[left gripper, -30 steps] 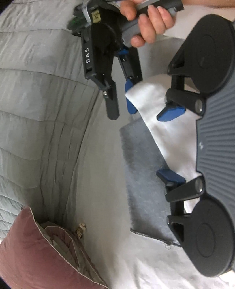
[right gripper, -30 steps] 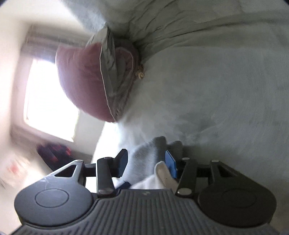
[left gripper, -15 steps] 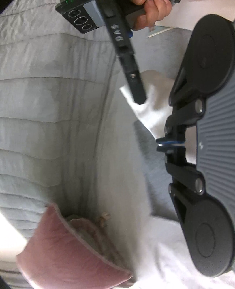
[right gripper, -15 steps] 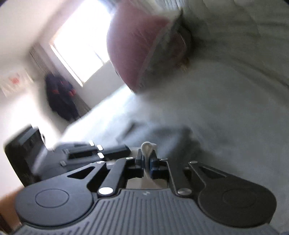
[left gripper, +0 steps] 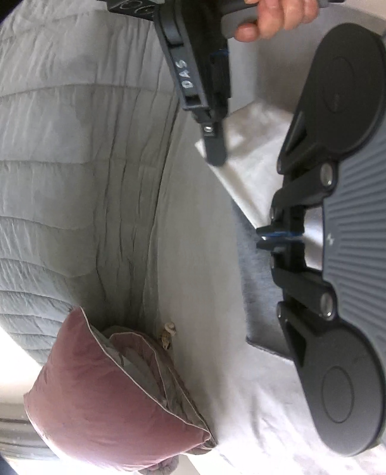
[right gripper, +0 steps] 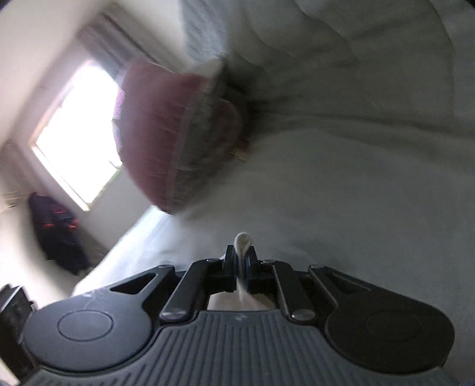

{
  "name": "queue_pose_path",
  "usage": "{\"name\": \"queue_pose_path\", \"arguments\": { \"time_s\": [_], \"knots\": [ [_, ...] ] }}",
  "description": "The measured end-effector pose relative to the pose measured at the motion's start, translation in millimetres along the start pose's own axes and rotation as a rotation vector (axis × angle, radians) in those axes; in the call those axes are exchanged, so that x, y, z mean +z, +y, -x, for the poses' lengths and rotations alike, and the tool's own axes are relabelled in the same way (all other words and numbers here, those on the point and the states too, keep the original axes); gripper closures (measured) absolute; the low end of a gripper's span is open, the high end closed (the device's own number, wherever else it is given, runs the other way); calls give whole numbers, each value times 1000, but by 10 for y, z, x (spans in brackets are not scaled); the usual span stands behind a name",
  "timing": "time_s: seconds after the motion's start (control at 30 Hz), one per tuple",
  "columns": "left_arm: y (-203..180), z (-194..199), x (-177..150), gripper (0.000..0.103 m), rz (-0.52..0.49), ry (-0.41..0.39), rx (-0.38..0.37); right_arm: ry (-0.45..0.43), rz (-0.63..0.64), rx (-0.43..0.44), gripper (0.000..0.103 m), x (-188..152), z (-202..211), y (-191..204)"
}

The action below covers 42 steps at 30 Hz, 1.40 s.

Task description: Fold clothes

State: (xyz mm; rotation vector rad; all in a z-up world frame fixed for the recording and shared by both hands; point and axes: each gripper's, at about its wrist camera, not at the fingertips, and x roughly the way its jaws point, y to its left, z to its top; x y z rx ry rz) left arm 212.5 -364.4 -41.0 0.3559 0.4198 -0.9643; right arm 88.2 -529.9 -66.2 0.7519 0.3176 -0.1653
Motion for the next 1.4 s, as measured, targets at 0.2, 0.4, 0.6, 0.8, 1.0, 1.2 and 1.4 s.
{"name": "queue_pose_path", "arguments": {
  "time_s": [0.2, 0.4, 0.6, 0.8, 1.0, 1.2, 1.4],
  "knots": [
    [77, 193, 56, 59, 86, -38, -11, -54, -16, -59, 84, -13, -59, -26],
    [358, 741, -72, 50, 169, -83, 35, -93, 85, -12, 60, 20, 50, 159],
    [759, 1322, -521, 49, 234, -33, 192, -77, 193, 29, 55, 8, 35, 335],
    [1052, 1688, -1037, 49, 253, 37, 362, -66, 205, 92, 53, -23, 45, 434],
    [1169, 1660, -1416, 50, 356, 136, 382, -35, 245, 119, 52, -68, 25, 563],
    [770, 1762, -1533, 52, 349, 135, 423, 14, 326, 139, 50, -178, -97, 775],
    [482, 2040, -1666, 48, 377, 144, 372, 48, 361, 143, 50, -263, -207, 902]
  ]
}}
